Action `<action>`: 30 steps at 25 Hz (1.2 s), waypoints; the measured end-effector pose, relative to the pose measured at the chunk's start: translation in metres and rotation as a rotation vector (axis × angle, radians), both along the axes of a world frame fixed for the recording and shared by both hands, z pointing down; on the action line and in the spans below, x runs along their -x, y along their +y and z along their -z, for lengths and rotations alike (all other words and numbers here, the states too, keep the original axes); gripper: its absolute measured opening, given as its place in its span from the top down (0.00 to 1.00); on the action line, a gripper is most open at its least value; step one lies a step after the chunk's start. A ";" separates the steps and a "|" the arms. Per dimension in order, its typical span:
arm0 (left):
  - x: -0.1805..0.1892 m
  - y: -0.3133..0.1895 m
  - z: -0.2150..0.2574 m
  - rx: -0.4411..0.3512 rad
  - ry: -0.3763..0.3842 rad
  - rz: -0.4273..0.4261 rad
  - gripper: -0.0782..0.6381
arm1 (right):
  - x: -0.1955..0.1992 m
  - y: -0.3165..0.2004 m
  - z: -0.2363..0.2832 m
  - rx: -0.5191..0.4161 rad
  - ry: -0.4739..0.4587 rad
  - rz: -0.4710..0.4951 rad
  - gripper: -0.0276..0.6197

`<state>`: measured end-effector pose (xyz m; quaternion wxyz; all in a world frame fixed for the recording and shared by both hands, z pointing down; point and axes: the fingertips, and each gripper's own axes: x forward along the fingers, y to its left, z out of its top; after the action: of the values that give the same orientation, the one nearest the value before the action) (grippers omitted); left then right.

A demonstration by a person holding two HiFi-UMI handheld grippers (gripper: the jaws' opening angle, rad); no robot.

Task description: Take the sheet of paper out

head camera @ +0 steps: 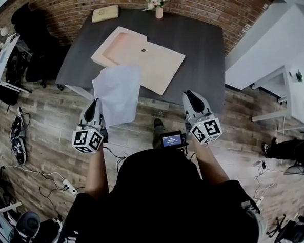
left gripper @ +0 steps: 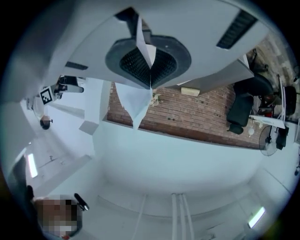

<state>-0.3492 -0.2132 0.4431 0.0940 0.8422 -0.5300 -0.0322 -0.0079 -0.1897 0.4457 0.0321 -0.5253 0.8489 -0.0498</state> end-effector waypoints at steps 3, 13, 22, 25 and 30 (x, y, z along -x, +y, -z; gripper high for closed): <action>-0.001 0.035 -0.002 -0.032 -0.009 0.007 0.90 | 0.002 0.035 -0.008 0.016 0.020 -0.003 0.86; -0.013 0.121 -0.026 -0.014 0.038 0.005 0.90 | 0.006 0.112 -0.029 0.063 0.053 0.038 0.86; -0.064 0.180 -0.014 -0.014 0.058 -0.003 0.90 | -0.027 0.161 -0.025 0.055 0.042 0.080 0.86; -0.091 0.206 -0.018 -0.015 0.061 0.002 0.90 | -0.055 0.189 -0.027 0.053 0.061 0.083 0.86; -0.139 0.252 -0.035 0.028 0.079 0.007 0.90 | -0.105 0.240 -0.041 0.081 0.049 0.063 0.86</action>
<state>-0.2100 0.0390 0.4777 0.1266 0.8370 -0.5291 -0.0583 0.0972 0.0499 0.4870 -0.0113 -0.5003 0.8628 -0.0722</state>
